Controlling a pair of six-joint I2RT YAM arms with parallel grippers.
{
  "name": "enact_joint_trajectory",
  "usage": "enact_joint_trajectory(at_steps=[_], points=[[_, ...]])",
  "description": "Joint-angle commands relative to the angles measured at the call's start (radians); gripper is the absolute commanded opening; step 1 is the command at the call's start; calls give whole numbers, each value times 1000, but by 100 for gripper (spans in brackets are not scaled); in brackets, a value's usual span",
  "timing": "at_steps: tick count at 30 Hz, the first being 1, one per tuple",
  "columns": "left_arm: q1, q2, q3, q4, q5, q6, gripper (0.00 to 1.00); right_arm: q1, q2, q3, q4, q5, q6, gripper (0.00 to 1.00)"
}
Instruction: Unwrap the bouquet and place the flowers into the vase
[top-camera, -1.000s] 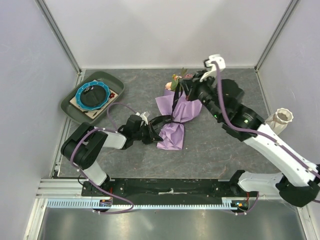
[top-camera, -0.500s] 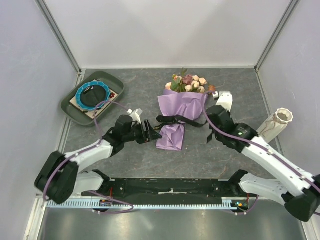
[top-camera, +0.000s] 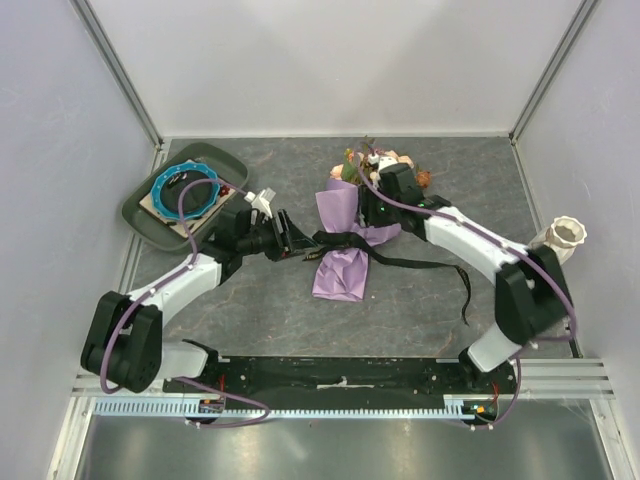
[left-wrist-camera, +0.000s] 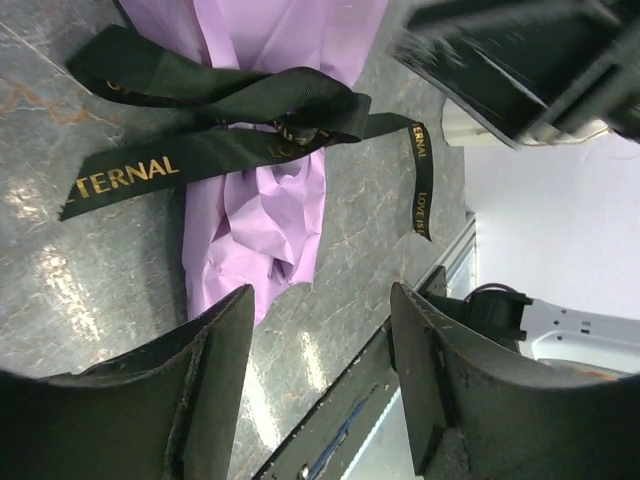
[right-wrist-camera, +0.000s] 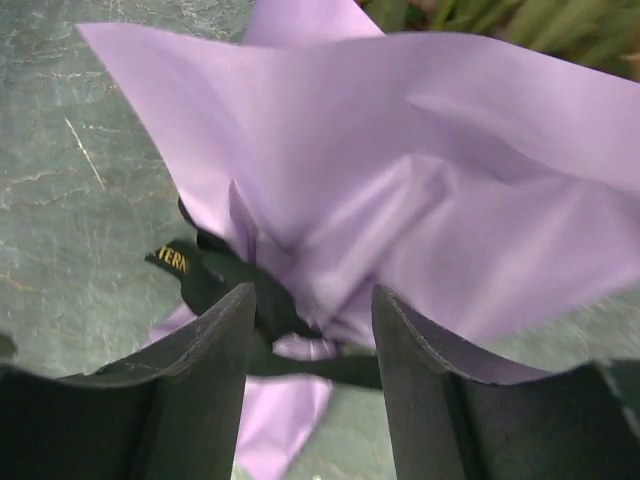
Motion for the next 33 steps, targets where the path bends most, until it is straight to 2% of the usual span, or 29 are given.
enact_joint_trajectory(at_steps=[1,4,7,13,15,16,17,19,20,21,24,27,30,33], points=[[-7,23,-13,136,89,-66,63,-1,148,57,135,-147,47,56],[-24,40,-53,179,88,-89,63,0,201,69,155,-165,47,54],[-39,49,-76,194,85,-97,63,0,212,59,163,-184,37,45],[-52,52,-95,213,75,-101,63,0,205,-18,213,-287,50,47],[-50,51,-95,213,75,-103,63,0,217,-20,224,-310,60,45],[-52,48,-95,213,75,-103,63,0,221,-13,222,-308,62,40],[-52,40,-93,213,75,-106,63,0,223,-7,219,-307,61,25],[-52,31,-95,213,74,-107,63,0,209,11,201,-275,39,14],[-53,22,-96,208,71,-109,63,0,196,19,193,-255,33,4],[-55,5,-101,199,63,-109,62,0,164,26,175,-224,25,0],[-55,-32,-113,182,37,-103,61,3,93,56,173,-221,10,0],[-67,-113,-124,133,-33,-77,59,64,35,97,158,-141,-18,0],[-79,-225,-127,47,-142,-45,58,172,21,138,175,-77,-15,0],[-82,-401,-159,-45,-298,-38,56,268,43,149,277,-107,68,0]])
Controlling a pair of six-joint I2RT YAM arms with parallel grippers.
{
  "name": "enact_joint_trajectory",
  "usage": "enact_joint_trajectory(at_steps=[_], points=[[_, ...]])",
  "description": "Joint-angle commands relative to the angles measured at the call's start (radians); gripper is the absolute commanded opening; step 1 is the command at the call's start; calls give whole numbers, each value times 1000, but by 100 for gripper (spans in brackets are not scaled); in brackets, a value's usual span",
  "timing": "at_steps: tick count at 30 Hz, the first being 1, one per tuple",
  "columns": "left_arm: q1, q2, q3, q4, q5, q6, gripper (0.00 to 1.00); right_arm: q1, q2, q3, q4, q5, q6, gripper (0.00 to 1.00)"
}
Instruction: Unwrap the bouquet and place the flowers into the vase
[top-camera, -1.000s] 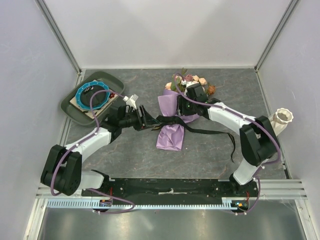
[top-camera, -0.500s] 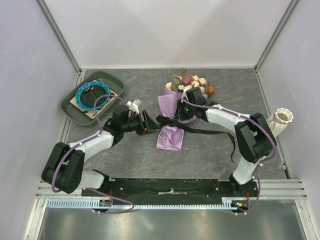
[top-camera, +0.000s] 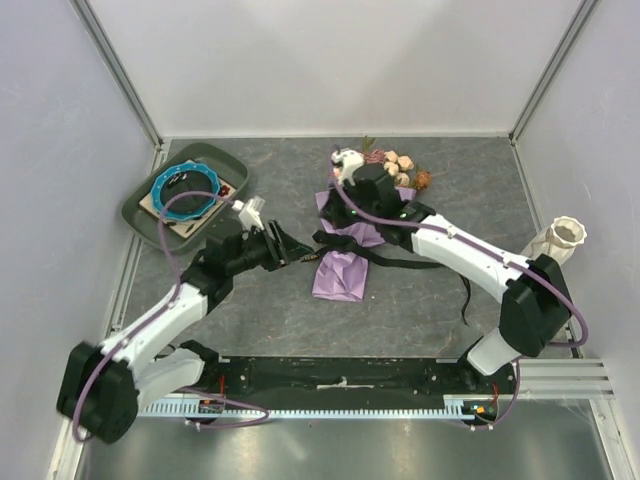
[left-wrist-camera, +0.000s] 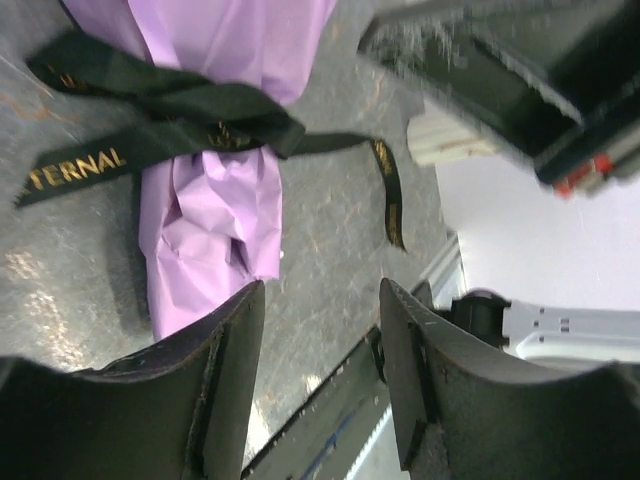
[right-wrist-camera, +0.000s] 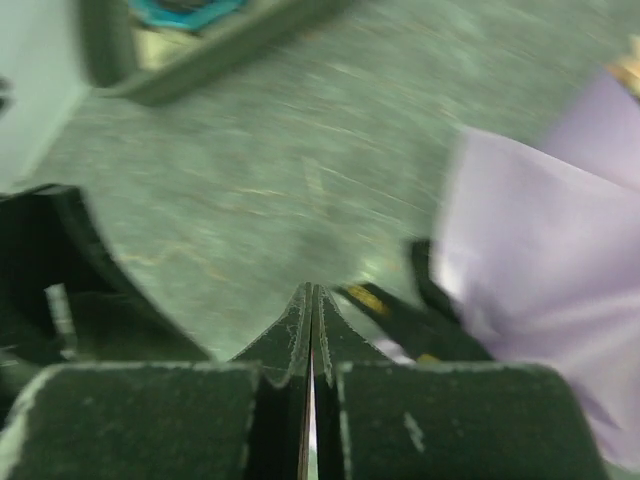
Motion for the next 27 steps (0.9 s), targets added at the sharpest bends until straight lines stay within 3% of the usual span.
enact_joint_trajectory(at_steps=[1,3,4,5,7,15,22,27], points=[[-9,-242,-49,-108,-248,48,57,161,0,75,138,2,62,0],[-9,-357,-58,-137,-288,67,64,161,26,116,-7,152,46,0],[-7,-371,-51,-177,-288,93,65,132,17,91,-30,212,48,21],[-7,-359,-19,-223,-278,105,65,98,-7,63,-28,166,51,36],[-7,-326,-2,-233,-215,112,65,-48,-17,3,-25,27,83,44],[-16,36,15,-24,77,38,68,-256,17,-80,-78,-231,-58,48],[-75,237,31,17,77,82,68,-281,140,-101,-13,-414,-27,48],[-96,313,-6,99,60,69,67,-275,166,-151,49,-419,-13,51]])
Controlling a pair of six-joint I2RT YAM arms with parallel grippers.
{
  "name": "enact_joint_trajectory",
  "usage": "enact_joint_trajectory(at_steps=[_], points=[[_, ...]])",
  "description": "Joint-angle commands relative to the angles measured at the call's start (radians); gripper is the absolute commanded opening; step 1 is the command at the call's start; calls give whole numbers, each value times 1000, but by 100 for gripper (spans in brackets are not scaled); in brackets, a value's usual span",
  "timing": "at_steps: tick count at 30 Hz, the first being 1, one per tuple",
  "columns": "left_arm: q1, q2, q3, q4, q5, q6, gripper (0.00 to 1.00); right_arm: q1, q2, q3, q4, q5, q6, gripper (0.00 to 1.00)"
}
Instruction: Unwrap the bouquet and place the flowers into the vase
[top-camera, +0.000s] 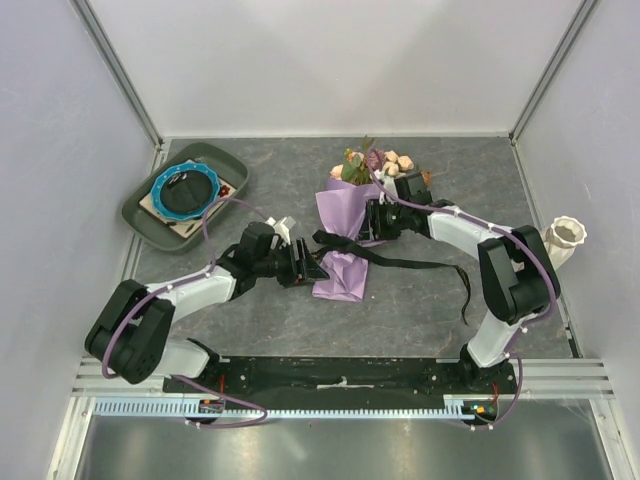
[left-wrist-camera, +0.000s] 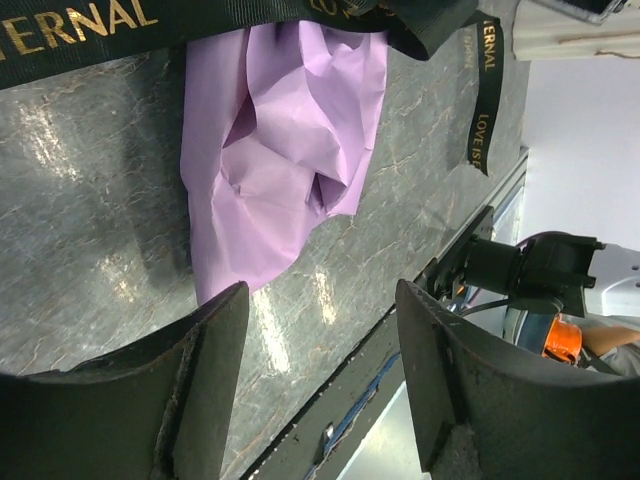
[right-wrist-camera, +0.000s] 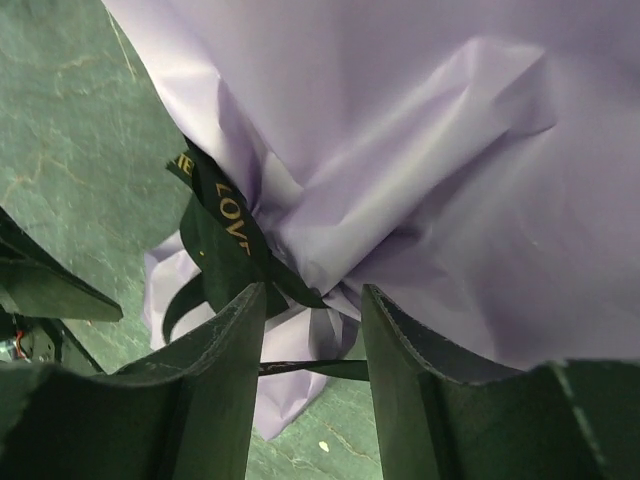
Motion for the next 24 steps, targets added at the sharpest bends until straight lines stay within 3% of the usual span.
enact_joint_trajectory(at_steps=[1,10,16,21,24], points=[[-20,59,-19,132,9,16,67,7,29,-21,101,-83,8,51],[-39,137,-39,208,5,-6,63,74,46,-47,206,-111,77,46],[-42,135,-46,217,-5,-9,61,82,35,-43,256,-105,100,29],[-42,129,-62,223,-20,-13,60,83,-1,-27,256,-74,95,0],[-42,126,-72,229,-28,-16,58,83,-26,-20,232,-30,86,1]])
